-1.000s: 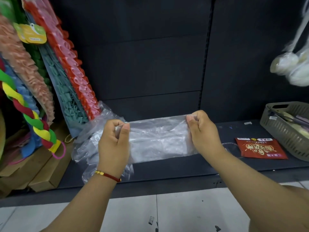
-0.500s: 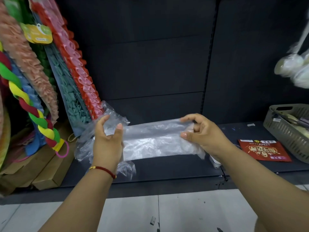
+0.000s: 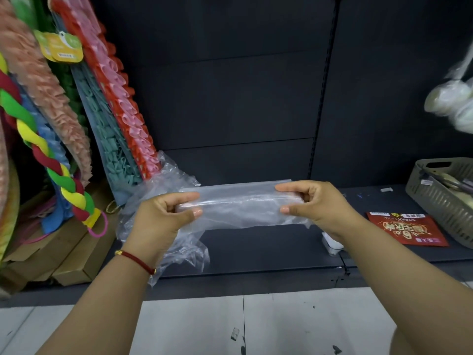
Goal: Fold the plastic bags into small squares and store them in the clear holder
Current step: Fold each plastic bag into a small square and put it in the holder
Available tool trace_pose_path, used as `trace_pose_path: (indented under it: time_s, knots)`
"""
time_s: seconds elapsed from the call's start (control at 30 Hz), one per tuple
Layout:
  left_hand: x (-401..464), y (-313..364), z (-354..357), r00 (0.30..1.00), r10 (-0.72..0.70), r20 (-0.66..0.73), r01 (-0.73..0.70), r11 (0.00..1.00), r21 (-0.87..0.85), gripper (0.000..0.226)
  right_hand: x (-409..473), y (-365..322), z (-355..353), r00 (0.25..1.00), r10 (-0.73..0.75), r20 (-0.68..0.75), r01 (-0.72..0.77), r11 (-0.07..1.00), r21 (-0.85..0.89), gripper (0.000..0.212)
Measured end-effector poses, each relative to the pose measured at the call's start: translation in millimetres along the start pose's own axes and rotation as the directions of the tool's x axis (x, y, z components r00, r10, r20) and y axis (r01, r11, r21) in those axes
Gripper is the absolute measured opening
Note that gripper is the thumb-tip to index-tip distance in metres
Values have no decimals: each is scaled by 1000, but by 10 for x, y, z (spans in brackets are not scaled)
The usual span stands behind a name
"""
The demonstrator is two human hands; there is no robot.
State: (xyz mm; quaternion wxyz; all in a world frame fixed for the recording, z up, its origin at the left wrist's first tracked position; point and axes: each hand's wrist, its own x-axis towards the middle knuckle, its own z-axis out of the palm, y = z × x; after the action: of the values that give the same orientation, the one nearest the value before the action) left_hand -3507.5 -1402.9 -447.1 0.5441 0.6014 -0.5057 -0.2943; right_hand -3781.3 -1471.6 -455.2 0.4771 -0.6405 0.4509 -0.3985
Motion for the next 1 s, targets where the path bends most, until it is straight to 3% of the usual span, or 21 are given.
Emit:
trace_pose_path:
  time_s: [0.27, 0.4, 0.47, 0.57, 0.7, 0.87, 1.0]
  knots:
    - [-5, 89, -85, 991, 133, 18, -131, 932, 338, 16, 31, -17, 28, 997, -42, -62, 29, 979, -202, 15]
    - [35, 73, -109, 985, 169, 21, -160, 874, 459, 17, 53, 35, 48, 997, -31, -69, 13, 969, -245, 15]
    - [66, 80, -102, 986, 169, -18, -146, 897, 417, 19, 51, 67, 59, 999, -9, -44, -4, 960, -281, 13]
    - [85, 91, -69, 996, 81, -45, -71, 978, 198, 22, 42, 127, 99, 994, 68, 83, -32, 927, -374, 15]
    - [60, 98, 25, 991, 118, -61, -105, 978, 178, 25, -38, 186, 234, 916, 250, 314, -63, 863, -501, 10]
    - [72, 152, 162, 982, 176, 68, -188, 951, 244, 22, -140, 108, 459, 869, 240, 433, -134, 956, -261, 24]
    - [83, 132, 215, 970, 177, 167, -213, 948, 238, 20, -163, 82, 576, 917, 160, 366, -118, 984, -135, 6]
